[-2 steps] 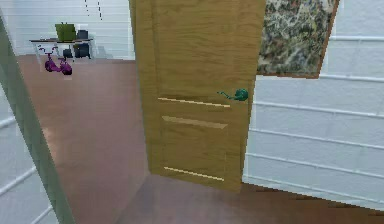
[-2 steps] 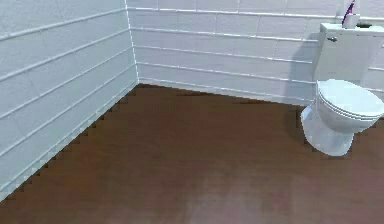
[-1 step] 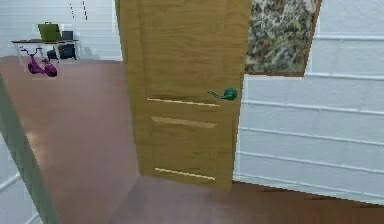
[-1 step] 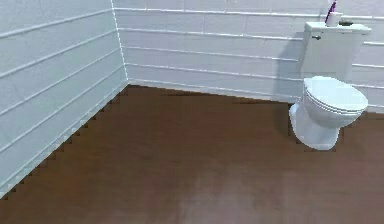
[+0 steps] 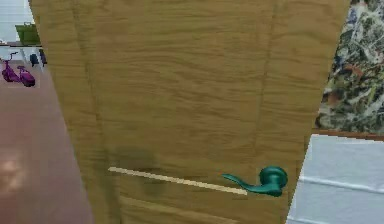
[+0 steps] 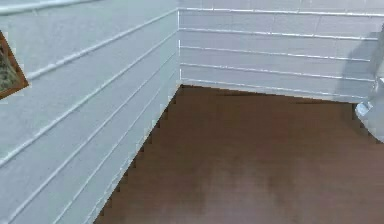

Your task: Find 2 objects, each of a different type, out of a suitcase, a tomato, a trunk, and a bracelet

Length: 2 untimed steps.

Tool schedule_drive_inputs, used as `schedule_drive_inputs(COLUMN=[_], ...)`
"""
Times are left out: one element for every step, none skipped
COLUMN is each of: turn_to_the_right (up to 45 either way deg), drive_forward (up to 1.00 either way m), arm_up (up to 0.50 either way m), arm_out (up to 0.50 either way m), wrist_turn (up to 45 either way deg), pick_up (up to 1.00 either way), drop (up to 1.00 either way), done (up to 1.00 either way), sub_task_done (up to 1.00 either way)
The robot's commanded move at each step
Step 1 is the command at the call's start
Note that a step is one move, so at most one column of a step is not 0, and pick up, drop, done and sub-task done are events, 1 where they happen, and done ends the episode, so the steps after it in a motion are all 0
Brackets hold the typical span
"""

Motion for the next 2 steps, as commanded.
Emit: schedule_drive_inputs(turn_to_the_right=[-45.0, -6.0], drive_forward=[0.0, 0.0], arm_up=[0.0, 0.0], arm_out=[0.0, 0.0], wrist_turn=[0.0, 0.0], pick_up=[0.0, 0.0], drop=[0.0, 0.0], done=[0.0, 0.0], sub_task_done=[0.0, 0.0])
